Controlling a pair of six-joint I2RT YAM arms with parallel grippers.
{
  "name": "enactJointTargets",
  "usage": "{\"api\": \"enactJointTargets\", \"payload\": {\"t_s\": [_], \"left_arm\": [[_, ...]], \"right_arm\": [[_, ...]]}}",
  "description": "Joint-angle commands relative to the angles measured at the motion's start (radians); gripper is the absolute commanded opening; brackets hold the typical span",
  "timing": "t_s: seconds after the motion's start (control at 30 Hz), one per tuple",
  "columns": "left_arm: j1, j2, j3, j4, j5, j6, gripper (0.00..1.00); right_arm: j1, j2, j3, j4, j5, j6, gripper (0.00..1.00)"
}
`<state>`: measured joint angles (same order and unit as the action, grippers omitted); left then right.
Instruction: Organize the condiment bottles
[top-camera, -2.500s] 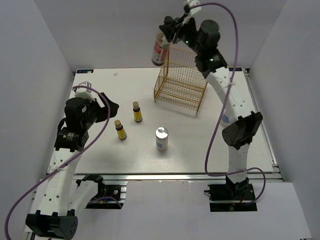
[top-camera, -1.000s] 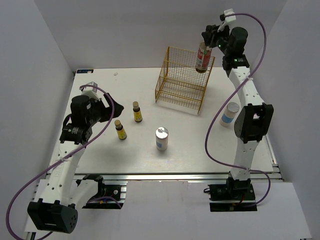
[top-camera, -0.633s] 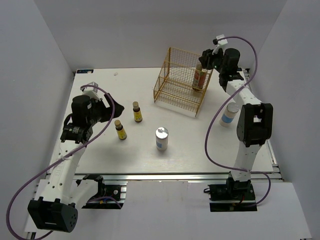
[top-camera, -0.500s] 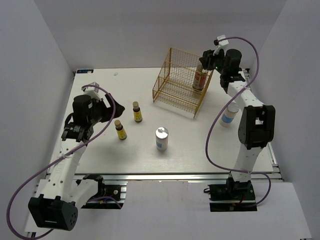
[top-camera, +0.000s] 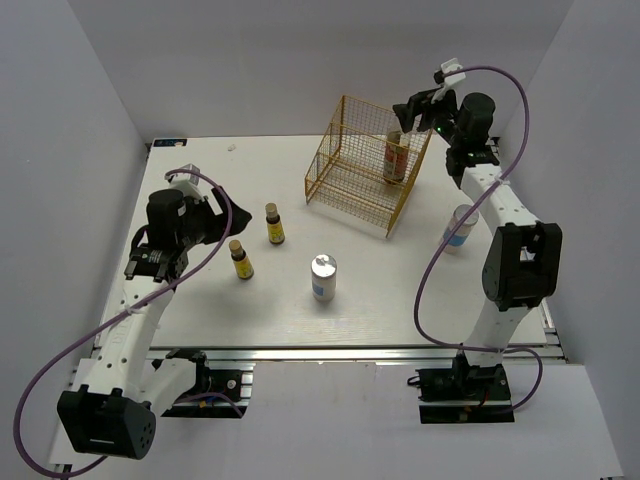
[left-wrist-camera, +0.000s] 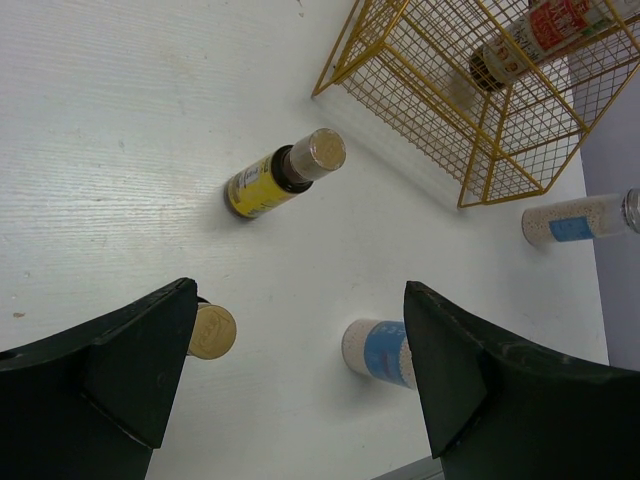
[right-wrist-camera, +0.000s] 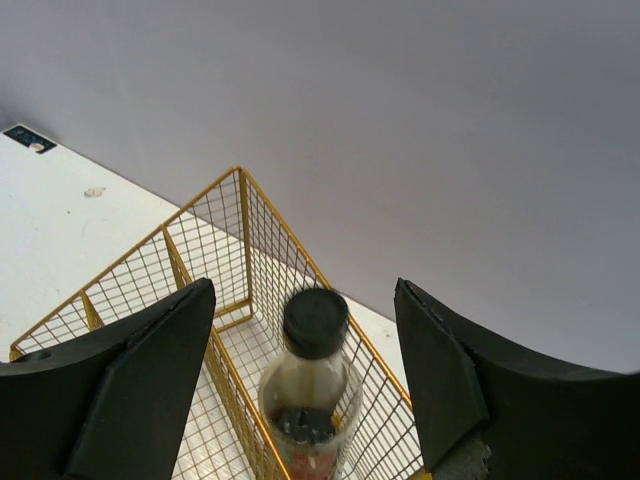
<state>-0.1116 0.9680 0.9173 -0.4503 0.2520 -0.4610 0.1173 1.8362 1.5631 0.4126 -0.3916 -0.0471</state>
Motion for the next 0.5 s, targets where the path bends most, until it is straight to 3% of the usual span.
{"api": "enactJointTargets", "payload": {"t_s": [0.0, 0.33, 0.47], "left_arm": [[-0.003, -0.009, -0.014, 0.025, 0.021, -0.004, 0.94], [-0.003, -0.02, -0.006, 0.015, 0.032, 0.008, 0.94], [-0.003, -0.015, -0.008, 0.022, 0.058, 0.015, 0.86]], "right_arm": [[-0.005, -0.045, 0.031, 0.054, -0.018, -0.014, 0.78], [-0.007, -0.12, 0.124, 0.005, -0.062, -0.008, 0.78], [-0.008, -0.178, 0.173, -0.168, -0.176, -0.06, 0.74]]}}
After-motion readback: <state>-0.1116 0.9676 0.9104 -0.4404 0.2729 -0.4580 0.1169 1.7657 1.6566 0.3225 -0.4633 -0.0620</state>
